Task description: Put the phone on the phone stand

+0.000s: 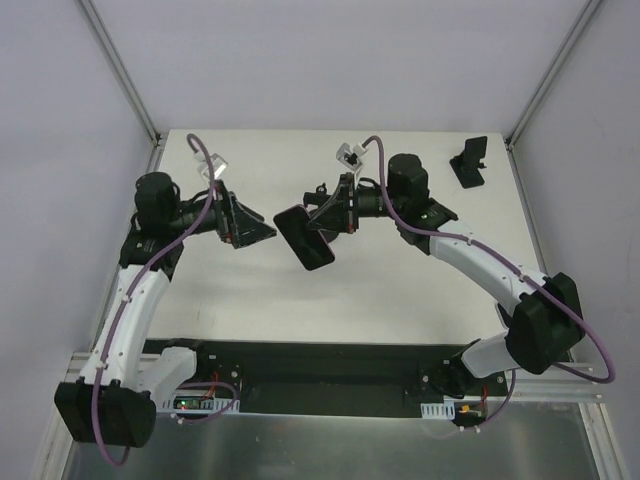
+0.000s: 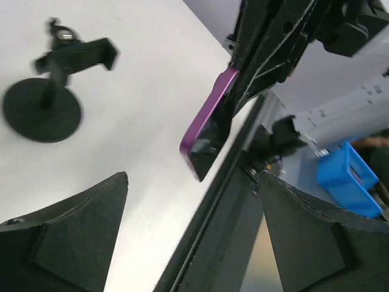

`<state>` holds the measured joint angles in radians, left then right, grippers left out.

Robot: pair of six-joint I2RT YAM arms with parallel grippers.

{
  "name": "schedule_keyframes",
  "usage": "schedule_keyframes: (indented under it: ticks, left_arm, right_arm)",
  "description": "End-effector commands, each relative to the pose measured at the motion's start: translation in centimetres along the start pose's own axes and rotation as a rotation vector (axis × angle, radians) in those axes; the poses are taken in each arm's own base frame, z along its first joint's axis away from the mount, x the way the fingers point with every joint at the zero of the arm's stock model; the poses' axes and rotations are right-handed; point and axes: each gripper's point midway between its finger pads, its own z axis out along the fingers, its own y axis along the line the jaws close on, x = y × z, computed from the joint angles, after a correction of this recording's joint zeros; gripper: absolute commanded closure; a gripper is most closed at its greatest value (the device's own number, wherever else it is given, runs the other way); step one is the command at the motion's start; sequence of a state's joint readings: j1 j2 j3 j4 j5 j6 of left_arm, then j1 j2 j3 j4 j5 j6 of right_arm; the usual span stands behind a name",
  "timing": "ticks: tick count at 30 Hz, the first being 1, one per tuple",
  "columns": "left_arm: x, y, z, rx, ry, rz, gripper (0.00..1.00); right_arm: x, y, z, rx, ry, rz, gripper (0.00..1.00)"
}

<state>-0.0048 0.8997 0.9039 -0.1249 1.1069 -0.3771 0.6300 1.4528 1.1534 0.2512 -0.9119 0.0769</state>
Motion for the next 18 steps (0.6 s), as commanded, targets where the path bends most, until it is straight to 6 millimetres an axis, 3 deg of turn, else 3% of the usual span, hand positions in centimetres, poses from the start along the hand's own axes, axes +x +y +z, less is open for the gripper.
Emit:
schedule_keyframes:
  ticks: [1, 4, 6, 9, 14, 18]
  left_arm:
    - [0.3, -3.7, 2.9, 0.223, 0.122, 0.120, 0.14]
    - [1.6, -5.2, 4.8, 0.289, 0.184, 0.145, 0.23]
    - [1.7, -5.4, 5.5, 0.296, 0.197, 0.144, 0.42]
    - [1.5, -5.4, 5.9, 0.300, 0.206, 0.129, 0.57]
    - [1.5, -6.0, 6.4, 0.323, 0.219, 0.131, 0.73]
    - [1.8, -6.4, 6.9, 0.348, 0.237, 0.131, 0.76]
  right_arm:
    - [-3.1, 5.2, -1.2, -0.180, -0.071, -0.209, 0.99]
    - [-2.9, 5.2, -1.2, -0.179, -0.073, -0.212, 0.99]
    - [-2.8, 5.3, -1.2, -0.184, -0.070, -0.209, 0.99]
    - [-2.6, 5.4, -1.2, -0.194, -0.066, -0.211, 0.99]
    - [-2.6, 5.7, -1.3, -0.202, -0.067, -0.221, 0.99]
    - [-2.5, 5.7, -1.3, -0.208, -0.063, -0.217, 0.99]
